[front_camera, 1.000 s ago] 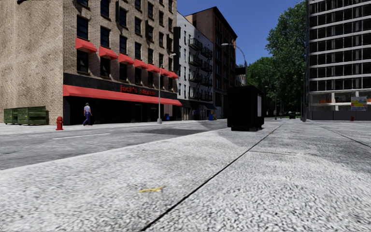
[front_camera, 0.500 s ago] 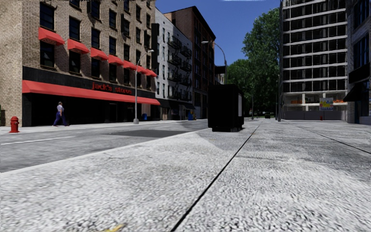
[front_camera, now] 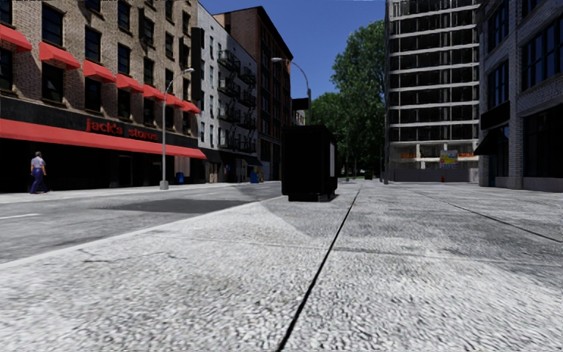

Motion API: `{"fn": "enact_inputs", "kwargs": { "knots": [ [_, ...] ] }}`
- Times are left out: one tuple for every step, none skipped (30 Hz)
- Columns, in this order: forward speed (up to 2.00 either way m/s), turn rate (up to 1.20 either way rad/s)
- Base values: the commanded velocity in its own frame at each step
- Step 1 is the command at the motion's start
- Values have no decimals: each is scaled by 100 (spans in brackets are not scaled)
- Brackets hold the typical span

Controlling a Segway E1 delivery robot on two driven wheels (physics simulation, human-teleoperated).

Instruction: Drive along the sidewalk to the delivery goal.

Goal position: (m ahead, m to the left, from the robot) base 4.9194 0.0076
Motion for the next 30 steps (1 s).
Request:
{"fn": "enact_inputs", "kwargs": {
  "knots": [
    [135, -32],
    [134, -32],
    [133, -32],
    [127, -32],
    [115, -32],
    [115, -32],
    [108, -32],
    [106, -32],
    [106, -32],
    [105, -32],
    [105, -32],
    [105, -32],
    [105, -32],
    [105, -32],
    [105, -32],
    [105, -28],
    [105, -12],
    [105, -12],
    [105, 0],
    [105, 0],
    [105, 0],
    [106, 0],
    [106, 0],
    [106, 0],
    [106, 0],
    [108, 0],
    [109, 0],
    [110, 0],
    [110, 0],
    [110, 0]
  ]
}}
